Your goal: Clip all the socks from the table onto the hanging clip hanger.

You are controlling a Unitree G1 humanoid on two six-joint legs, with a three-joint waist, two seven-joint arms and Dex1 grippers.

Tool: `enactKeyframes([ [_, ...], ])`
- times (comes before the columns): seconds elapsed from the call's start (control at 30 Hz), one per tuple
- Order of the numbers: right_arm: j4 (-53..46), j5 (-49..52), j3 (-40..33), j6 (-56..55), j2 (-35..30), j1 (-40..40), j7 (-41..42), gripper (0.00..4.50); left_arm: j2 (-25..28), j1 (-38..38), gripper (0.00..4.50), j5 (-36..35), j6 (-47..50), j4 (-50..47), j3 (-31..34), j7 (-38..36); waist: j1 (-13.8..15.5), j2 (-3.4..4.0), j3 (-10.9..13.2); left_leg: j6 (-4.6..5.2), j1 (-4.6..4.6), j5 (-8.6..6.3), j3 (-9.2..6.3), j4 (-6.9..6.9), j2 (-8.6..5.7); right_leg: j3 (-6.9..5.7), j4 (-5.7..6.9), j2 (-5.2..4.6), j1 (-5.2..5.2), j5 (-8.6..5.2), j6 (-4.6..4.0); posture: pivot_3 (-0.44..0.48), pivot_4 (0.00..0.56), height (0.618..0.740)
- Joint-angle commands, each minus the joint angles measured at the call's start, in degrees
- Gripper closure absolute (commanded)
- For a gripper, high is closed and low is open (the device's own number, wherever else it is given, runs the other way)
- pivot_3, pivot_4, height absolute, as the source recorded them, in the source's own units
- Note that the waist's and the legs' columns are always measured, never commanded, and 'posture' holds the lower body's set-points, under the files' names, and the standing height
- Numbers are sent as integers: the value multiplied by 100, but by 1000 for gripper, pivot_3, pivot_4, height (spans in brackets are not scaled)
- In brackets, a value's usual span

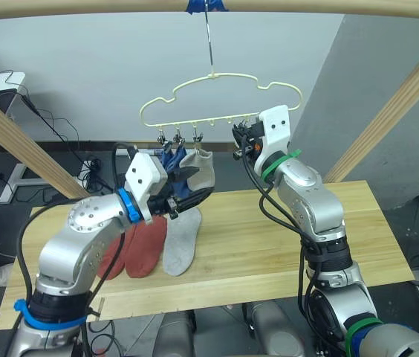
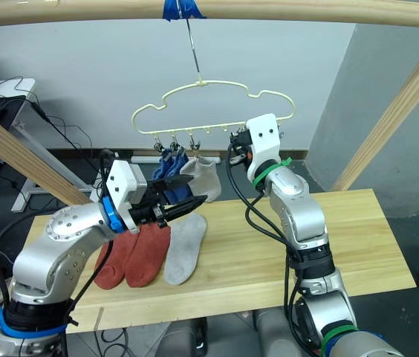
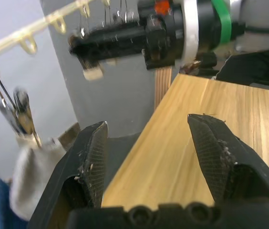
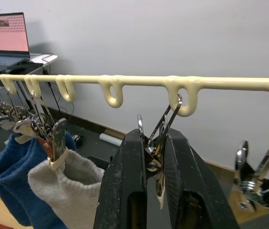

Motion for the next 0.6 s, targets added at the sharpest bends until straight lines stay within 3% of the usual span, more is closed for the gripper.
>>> enactKeyframes([
  [0.03, -159, 187, -114, -33, 59, -114, -9, 4348, -124, 266, 1546, 135, -59, -368, -70, 317, -1, 0, 0, 0, 1, 0, 1, 0, 0, 1, 1, 0, 0, 0, 0, -142, 217, 740],
  [0.3, -170, 298, -145, -16, 57, -110, 9, 4348, -530, 818, 1546, 422, 33, -493, -194, 1020, 0, 0, -2, 0, 1, 0, -1, 2, 0, -1, 3, 0, 1, 0, 0, -142, 220, 740],
  [0.6, -158, 310, -100, -41, 15, -100, 27, 4348, -557, 934, 1546, 519, -28, -387, -225, 1078, 0, -1, -2, 0, 1, 0, 0, 2, -1, 0, 4, 0, 1, 0, 0, -143, 219, 740],
])
